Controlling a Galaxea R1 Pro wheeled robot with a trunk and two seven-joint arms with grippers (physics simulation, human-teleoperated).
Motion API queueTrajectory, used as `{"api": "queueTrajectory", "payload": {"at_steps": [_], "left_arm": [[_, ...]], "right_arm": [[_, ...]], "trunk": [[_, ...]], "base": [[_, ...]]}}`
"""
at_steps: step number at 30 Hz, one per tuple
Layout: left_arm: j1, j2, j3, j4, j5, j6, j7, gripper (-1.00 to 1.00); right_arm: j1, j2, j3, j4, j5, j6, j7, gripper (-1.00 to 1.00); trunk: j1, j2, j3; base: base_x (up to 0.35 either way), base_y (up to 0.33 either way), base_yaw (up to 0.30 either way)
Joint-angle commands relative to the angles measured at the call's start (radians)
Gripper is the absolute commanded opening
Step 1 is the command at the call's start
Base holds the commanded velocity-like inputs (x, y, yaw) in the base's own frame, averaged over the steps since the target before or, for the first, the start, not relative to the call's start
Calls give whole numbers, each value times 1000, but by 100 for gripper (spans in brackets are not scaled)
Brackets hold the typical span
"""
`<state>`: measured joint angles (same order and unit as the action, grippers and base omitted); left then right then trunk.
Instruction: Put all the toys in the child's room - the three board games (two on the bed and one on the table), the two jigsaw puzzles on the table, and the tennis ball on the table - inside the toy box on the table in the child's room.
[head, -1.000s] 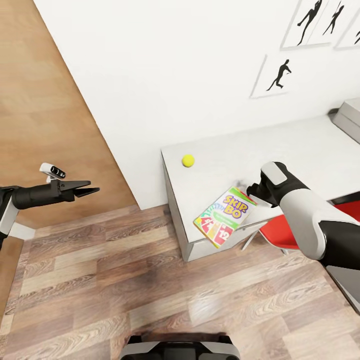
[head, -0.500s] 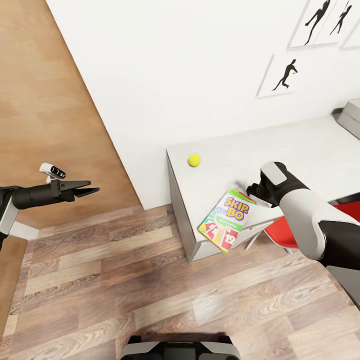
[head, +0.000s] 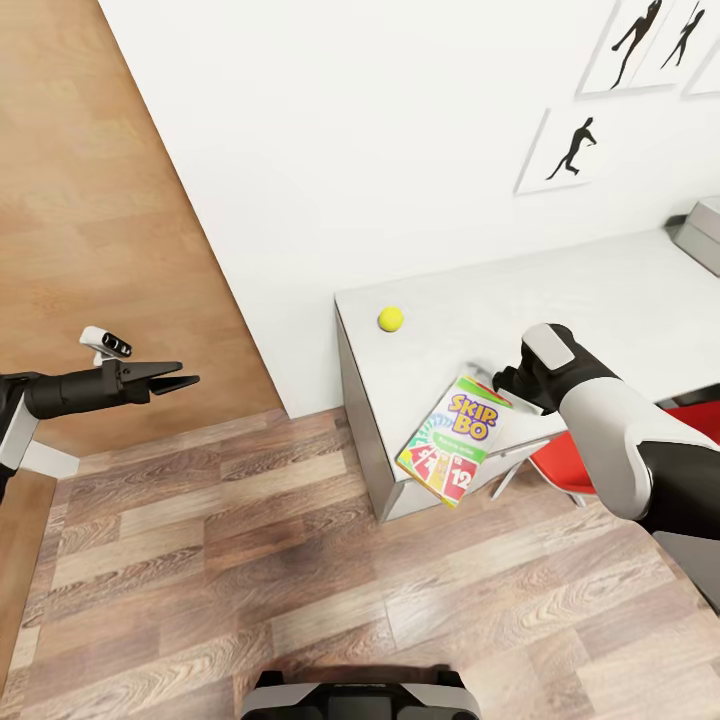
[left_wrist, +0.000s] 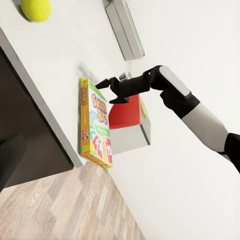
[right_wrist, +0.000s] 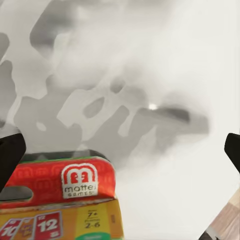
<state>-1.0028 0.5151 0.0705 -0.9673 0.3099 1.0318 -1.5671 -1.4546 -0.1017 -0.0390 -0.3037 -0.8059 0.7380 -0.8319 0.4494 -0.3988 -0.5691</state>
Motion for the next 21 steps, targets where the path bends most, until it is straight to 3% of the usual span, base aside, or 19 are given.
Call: {"api": "queueTrajectory", "payload": {"at_steps": [1,21], "left_arm": [[-1,0,-1,0,0,11,-4,100],[0,0,-1,0,0,10,-4,100]], "right_arm": [[0,0,-7,3,-16,6,-6,100],[0,1,-7,3,-16,5,-6,100]], "trunk": [[1,-1,-2],[1,-1,-2]], "base": [[-81,6,0],[-35,23,0]]}}
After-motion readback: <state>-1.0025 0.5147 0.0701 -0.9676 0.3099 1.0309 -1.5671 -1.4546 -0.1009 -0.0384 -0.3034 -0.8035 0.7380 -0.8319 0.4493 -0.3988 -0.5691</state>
